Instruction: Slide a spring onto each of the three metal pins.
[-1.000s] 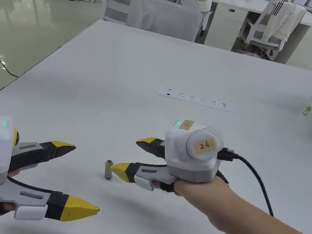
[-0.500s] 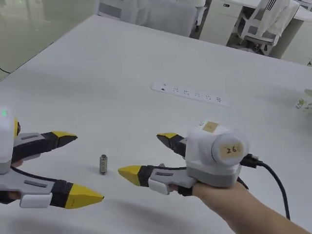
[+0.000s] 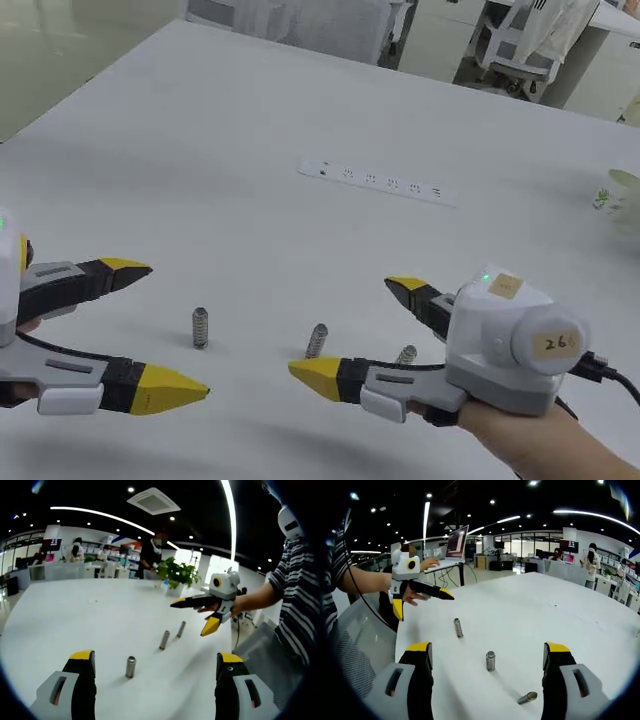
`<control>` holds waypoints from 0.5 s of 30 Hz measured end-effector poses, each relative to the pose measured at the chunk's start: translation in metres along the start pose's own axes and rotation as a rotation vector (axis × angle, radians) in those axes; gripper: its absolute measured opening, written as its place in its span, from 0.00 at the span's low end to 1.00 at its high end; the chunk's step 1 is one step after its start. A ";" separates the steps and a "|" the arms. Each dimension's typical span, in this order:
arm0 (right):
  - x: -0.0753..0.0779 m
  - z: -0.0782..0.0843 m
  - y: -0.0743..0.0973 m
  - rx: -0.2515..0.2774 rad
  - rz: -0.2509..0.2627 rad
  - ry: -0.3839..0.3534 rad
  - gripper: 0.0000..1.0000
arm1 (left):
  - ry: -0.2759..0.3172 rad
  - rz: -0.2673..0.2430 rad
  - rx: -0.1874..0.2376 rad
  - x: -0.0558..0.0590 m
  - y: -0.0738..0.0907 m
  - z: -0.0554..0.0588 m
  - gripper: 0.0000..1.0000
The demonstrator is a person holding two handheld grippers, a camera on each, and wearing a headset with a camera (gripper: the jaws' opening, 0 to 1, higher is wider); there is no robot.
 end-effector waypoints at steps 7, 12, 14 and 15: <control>0.010 0.013 0.014 -0.004 0.032 -0.036 0.97 | -0.006 -0.009 0.007 0.000 0.001 0.000 0.98; 0.018 0.024 0.031 -0.009 0.058 -0.065 0.99 | -0.004 -0.016 0.007 0.000 0.002 0.002 0.98; 0.020 0.029 0.036 -0.020 0.068 -0.063 0.99 | -0.005 -0.019 0.007 0.000 0.003 0.002 0.98; 0.022 0.033 0.040 -0.028 0.076 -0.064 0.99 | -0.008 -0.021 0.002 0.000 0.003 0.003 0.98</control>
Point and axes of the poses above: the centre of the closed fingertips' face, and the gripper's own axes: y roughly backward along the fingers, x roughly to its right, z roughly out of its underside, the point moved 10 cm from there along y, roughly backward along the fingers, and after that the axes turned 14 degrees about z, right-handed, at the moved point
